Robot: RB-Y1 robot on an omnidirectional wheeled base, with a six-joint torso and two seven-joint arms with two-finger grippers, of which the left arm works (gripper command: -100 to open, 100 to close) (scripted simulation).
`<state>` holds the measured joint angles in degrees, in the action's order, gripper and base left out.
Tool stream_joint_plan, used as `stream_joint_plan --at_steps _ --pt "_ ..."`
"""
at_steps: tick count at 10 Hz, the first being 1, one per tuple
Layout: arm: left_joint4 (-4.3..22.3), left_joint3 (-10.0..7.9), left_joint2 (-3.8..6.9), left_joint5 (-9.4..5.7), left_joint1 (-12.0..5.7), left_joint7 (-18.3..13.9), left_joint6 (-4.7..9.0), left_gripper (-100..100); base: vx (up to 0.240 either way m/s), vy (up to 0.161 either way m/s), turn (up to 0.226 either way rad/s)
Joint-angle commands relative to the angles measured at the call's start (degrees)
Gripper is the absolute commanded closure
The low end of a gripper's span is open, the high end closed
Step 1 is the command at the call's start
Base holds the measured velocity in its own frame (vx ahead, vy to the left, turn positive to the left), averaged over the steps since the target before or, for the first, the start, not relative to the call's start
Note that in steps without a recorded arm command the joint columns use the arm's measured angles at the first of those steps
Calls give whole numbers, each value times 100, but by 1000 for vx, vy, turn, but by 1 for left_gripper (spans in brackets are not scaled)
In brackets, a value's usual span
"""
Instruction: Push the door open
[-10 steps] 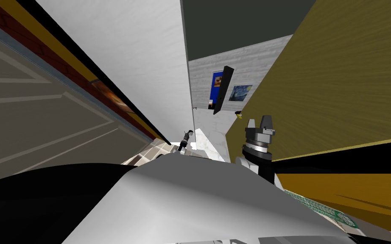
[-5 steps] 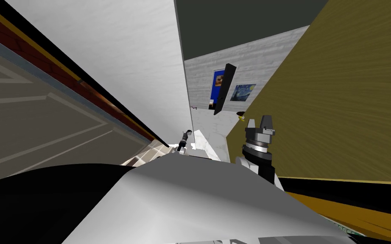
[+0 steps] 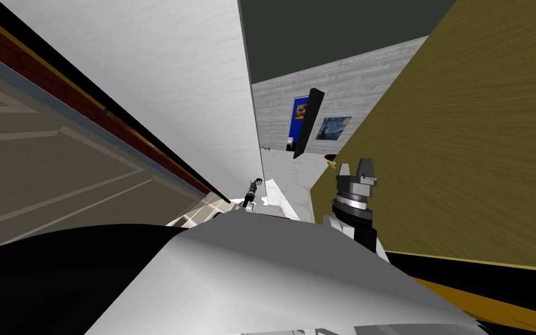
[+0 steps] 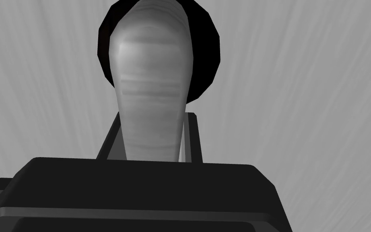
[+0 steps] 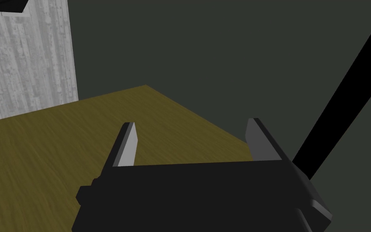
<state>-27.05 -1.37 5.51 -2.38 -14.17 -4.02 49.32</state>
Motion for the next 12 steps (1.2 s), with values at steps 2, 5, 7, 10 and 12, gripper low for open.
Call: stream_joint_plan --at_steps 2,5,7,10,12 --pt "-86 -205 85 -114 30 83 -53 100 169 -90 96" --pt "-71 -205 85 -114 30 83 -53 100 74 -33 5" --pt "-79 -334 101 -189 37 142 -61 100 138 -78 54" --pt "-70 -487 118 -278 47 212 -71 100 121 -71 47" --pt "-69 -516 121 -295 49 225 -73 100 132 -66 42"
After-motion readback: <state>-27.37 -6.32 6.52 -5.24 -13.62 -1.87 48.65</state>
